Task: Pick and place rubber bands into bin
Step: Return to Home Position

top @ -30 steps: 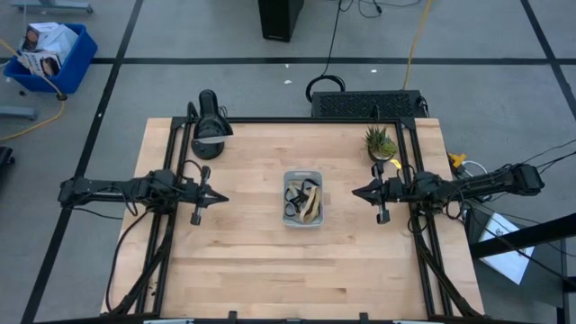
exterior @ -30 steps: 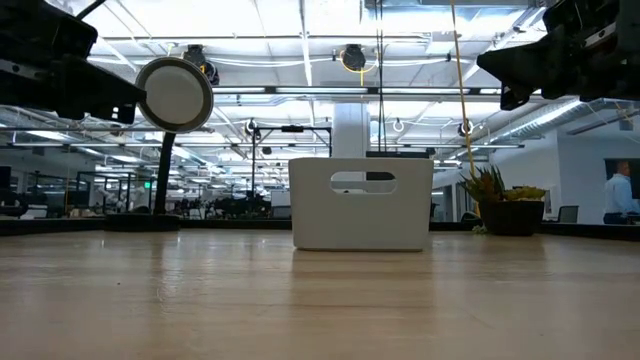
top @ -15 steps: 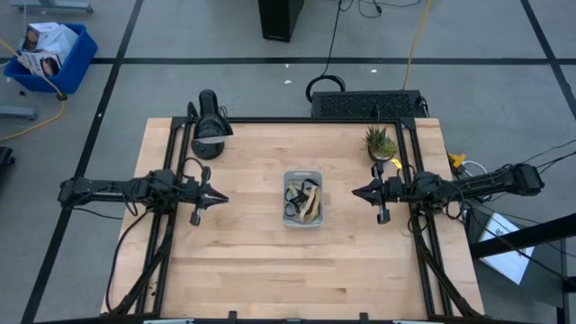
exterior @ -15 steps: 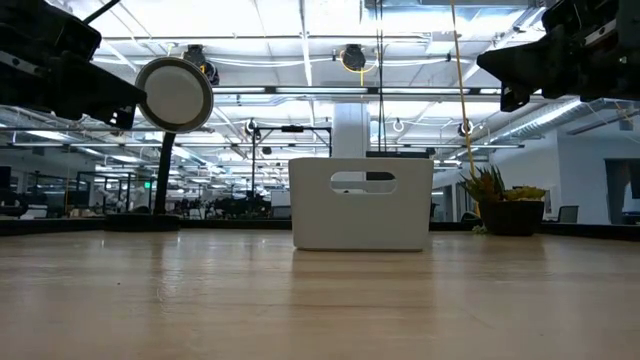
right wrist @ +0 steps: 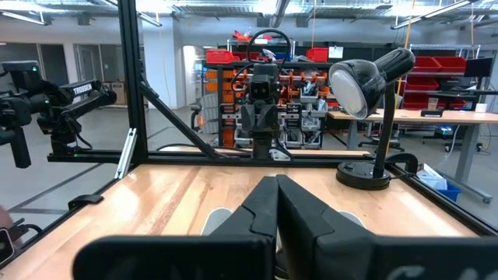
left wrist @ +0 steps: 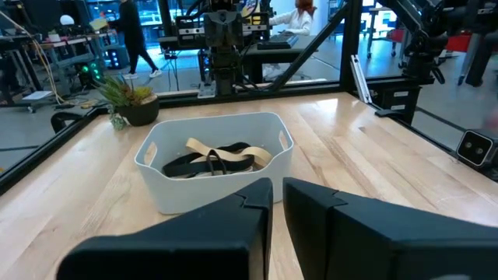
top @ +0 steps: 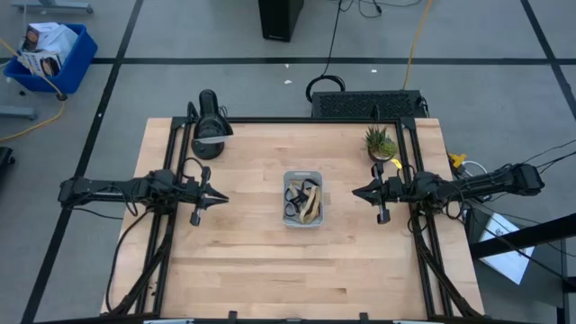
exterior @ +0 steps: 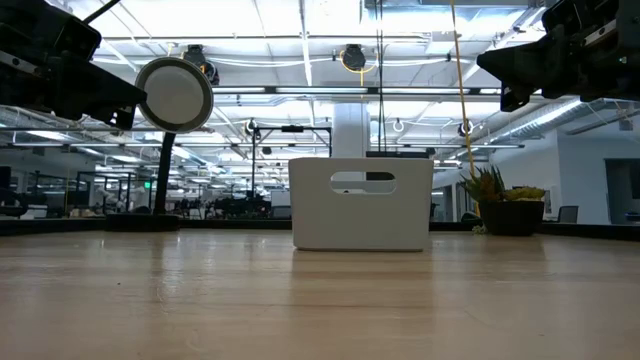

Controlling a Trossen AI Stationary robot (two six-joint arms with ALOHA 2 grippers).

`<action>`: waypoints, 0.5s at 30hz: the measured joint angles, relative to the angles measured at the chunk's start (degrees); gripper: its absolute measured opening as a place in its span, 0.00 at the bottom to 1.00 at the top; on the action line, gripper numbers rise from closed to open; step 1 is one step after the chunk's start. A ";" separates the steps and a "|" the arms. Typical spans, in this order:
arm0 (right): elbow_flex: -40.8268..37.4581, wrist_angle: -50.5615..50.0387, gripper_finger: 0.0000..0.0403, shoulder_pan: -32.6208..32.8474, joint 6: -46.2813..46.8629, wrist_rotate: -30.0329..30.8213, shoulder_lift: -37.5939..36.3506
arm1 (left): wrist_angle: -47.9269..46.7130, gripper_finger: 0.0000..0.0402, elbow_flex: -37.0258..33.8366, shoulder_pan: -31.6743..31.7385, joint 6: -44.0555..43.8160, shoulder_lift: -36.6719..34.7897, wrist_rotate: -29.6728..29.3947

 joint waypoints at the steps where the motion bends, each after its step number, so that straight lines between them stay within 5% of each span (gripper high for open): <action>1: 0.00 0.00 0.00 0.00 0.00 0.00 0.00 | 0.00 0.10 0.00 0.00 0.00 0.00 0.00; 15: 0.00 0.00 0.00 0.00 -0.01 0.00 0.00 | 0.00 0.10 0.00 0.00 0.02 0.01 0.04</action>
